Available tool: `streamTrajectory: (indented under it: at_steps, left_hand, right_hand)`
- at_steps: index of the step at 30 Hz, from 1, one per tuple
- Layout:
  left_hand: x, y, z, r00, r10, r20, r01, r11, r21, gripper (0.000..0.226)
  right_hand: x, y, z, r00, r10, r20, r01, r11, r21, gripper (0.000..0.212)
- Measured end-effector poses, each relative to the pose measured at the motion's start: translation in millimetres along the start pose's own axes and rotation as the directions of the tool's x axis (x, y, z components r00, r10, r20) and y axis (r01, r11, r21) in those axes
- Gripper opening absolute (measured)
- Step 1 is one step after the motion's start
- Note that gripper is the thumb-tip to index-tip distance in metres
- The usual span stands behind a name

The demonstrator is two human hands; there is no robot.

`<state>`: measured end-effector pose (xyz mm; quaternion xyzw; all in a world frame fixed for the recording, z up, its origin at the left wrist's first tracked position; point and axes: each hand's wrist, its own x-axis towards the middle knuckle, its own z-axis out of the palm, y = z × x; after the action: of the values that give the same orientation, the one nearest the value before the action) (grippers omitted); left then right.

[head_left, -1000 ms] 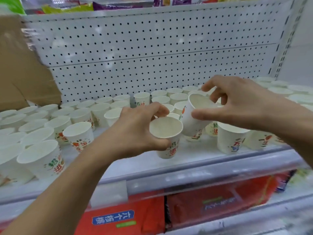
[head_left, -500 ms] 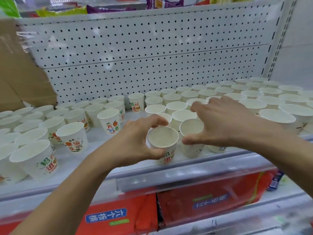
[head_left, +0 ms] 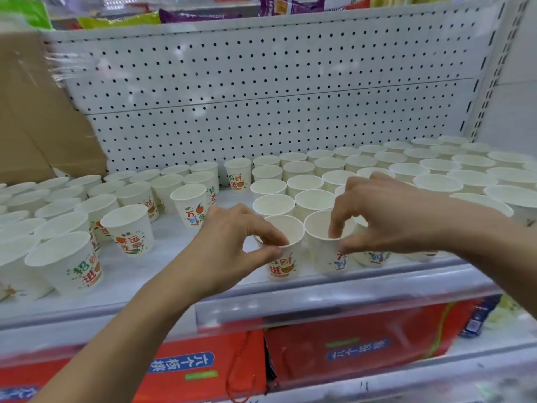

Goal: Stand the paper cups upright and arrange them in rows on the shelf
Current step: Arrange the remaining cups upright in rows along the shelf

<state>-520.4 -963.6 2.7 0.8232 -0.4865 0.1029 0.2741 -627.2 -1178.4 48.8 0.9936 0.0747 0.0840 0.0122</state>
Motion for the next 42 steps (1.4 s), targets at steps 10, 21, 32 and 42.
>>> streamTrajectory:
  at_steps: [10,21,32,42]
  left_hand:
    - [5,-1,-3,0.996,-0.058,0.074,0.064,0.994,-0.084,0.008]
    - [2,-16,-35,0.989,-0.148,-0.006,0.148,0.989,0.006,0.033]
    - [42,-130,-69,0.938,-0.261,0.229,0.082,0.808,0.583,0.022]
    - [59,-147,-121,0.959,-0.1,0.263,0.07,0.99,0.122,0.023]
  right_hand:
    - [6,3,12,0.999,-0.045,-0.028,0.046,0.998,0.044,0.015]
    - [35,21,-18,0.986,-0.121,-0.119,0.151,0.942,0.3,0.033]
    - [188,5,-14,0.988,-0.128,-0.085,0.147,0.949,0.279,0.009]
    - [294,7,22,0.999,0.032,0.034,-0.036,0.99,0.133,0.012]
